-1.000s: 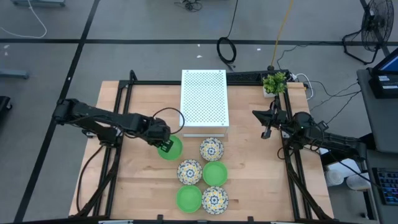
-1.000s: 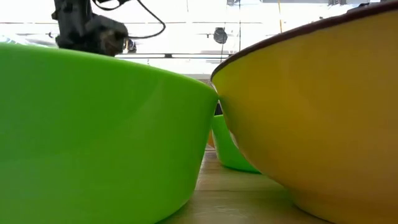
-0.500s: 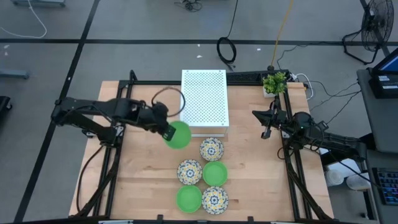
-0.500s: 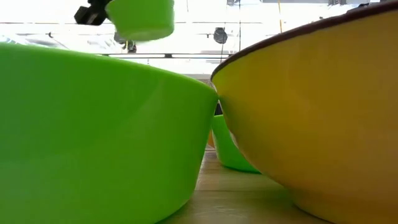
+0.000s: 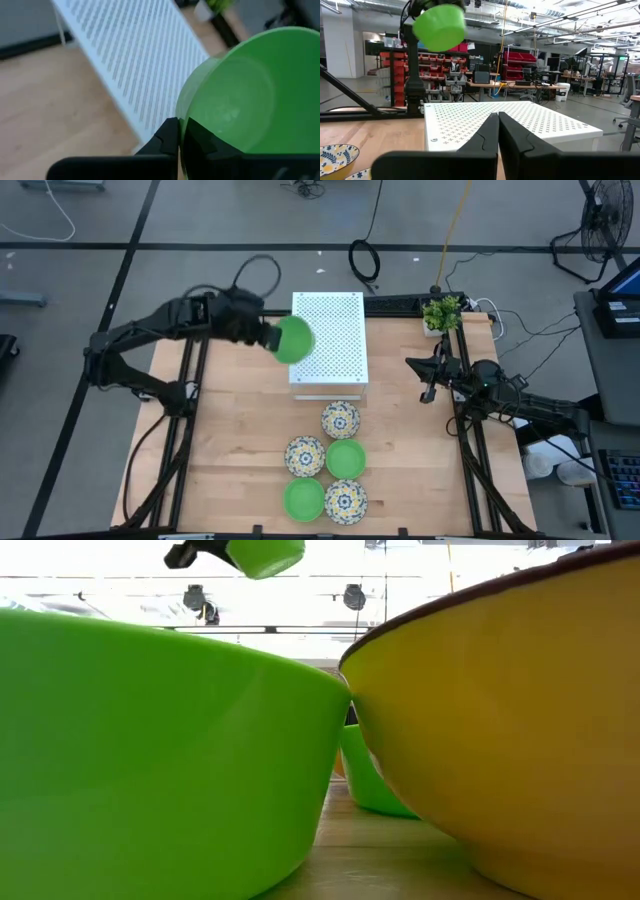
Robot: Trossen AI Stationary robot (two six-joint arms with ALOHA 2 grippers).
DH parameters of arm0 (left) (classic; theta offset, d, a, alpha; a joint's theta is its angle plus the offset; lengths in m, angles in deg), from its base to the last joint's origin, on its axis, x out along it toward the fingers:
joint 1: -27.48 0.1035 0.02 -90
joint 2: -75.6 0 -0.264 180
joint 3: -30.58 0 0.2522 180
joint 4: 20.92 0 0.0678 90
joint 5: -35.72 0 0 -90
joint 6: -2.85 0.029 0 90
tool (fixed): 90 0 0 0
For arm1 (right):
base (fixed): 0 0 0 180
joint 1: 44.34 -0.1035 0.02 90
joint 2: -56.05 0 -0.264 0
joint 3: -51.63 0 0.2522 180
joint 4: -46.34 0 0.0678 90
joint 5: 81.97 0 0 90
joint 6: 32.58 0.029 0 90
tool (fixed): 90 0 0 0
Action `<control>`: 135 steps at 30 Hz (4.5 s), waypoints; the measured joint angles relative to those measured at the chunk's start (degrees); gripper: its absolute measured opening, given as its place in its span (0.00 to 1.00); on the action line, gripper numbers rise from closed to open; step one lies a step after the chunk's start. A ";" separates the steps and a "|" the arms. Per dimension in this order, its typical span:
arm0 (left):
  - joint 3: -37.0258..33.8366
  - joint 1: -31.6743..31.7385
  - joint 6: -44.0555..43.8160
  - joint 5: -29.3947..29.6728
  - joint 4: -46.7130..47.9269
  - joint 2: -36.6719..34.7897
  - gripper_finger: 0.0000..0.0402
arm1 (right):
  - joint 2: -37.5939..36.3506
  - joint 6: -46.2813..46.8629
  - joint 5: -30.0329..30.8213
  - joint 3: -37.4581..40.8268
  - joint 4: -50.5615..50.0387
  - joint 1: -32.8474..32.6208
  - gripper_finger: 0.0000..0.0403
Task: Pick & Place Mini bowls
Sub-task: Put the top green bowl on the shelf, then stack the bottom green bowl on the shelf
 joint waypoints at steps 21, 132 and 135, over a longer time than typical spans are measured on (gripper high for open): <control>0.04 12.29 11.42 -12.77 -8.69 7.54 0.02 | -0.02 -0.01 -0.01 -0.01 -0.01 0.01 0.00; -0.02 -48.76 -12.22 -8.48 -12.47 31.04 0.42 | -0.02 -0.01 0.00 0.01 -0.41 0.01 0.00; -0.02 -49.65 -16.53 -8.65 -11.54 32.38 0.40 | 0.00 -0.01 -0.01 -0.01 -0.42 0.01 0.00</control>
